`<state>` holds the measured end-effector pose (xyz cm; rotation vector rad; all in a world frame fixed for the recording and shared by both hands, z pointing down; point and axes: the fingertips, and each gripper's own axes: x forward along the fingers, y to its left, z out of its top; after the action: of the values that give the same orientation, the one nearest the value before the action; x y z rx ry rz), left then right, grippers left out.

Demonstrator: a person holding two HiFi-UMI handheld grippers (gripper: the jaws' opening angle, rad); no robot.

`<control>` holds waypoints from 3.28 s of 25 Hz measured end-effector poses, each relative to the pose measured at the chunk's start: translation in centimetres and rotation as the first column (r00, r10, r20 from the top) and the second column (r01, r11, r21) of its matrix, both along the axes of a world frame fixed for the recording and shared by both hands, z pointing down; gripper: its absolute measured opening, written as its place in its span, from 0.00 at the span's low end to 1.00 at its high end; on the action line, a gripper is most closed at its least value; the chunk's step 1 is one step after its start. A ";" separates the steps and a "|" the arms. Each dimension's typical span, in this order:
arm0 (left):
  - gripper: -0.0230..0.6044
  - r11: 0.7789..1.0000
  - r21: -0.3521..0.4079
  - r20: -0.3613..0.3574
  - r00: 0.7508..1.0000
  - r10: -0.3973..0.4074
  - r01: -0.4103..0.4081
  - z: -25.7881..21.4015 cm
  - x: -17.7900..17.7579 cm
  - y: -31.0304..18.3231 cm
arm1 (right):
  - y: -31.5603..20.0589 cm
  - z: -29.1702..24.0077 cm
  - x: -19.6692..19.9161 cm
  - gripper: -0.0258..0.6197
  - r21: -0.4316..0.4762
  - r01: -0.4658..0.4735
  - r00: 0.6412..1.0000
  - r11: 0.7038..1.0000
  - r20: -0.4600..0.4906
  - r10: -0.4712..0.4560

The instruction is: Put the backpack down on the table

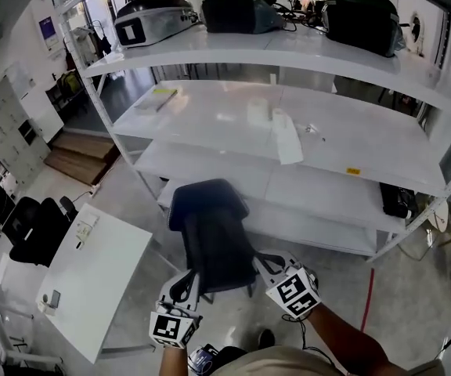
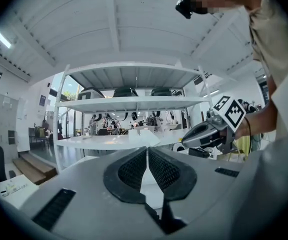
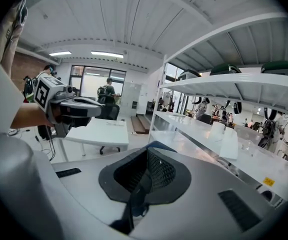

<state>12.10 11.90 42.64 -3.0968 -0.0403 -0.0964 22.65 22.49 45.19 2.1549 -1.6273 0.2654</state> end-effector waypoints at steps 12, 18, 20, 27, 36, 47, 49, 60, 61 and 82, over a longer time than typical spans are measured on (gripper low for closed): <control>0.07 1.000 0.002 0.042 0.999 -0.005 0.005 1.7 6.1 -6.5 | -6.5 2.5 6.4 0.08 -0.011 -0.010 0.999 1.000 0.042 0.011; 0.07 0.999 -0.028 0.038 0.999 0.035 -0.034 3.2 9.1 -9.9 | -9.6 3.5 8.2 0.08 -0.038 -0.026 0.998 0.999 0.048 0.028; 0.07 0.996 -0.020 0.025 0.996 0.083 -0.083 2.8 10.7 -11.0 | -10.8 2.9 9.3 0.08 -0.031 -0.064 0.997 0.997 0.033 0.065; 0.07 0.986 -0.049 0.020 0.987 0.157 -0.156 4.0 13.9 -16.5 | -16.4 3.5 12.5 0.08 -0.013 -0.140 0.990 0.990 0.012 0.140; 0.07 0.987 -0.099 0.082 0.987 0.138 -0.129 8.5 16.6 -22.2 | -20.8 7.7 15.9 0.08 -0.032 -0.185 0.980 0.982 0.071 0.186; 0.08 0.995 -0.099 0.187 0.981 0.043 -0.025 14.8 19.7 -26.0 | -23.3 14.6 19.9 0.08 -0.080 -0.104 0.982 0.991 0.153 0.115; 0.08 0.995 -0.102 0.212 0.977 0.020 0.001 16.2 20.0 -26.9 | -24.0 16.4 20.5 0.08 -0.094 -0.079 0.981 0.992 0.171 0.094; 0.08 0.980 -0.185 0.337 0.941 -0.006 0.072 25.9 21.5 -28.5 | -26.4 25.2 23.4 0.08 -0.155 -0.019 0.965 0.988 0.257 0.059; 0.08 0.978 -0.194 0.350 0.937 -0.005 0.078 27.1 21.6 -28.6 | -26.5 26.2 23.6 0.09 -0.162 -0.017 0.961 0.987 0.272 0.061; 0.55 0.918 -0.312 0.537 0.842 -0.042 0.245 50.3 22.8 -30.5 | -26.1 47.4 26.1 0.46 -0.310 -0.053 0.871 0.949 0.450 0.195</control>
<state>34.89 -18.60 92.89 -3.3207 0.1858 -1.0572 48.77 -3.58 92.59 2.0665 -1.5615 1.0839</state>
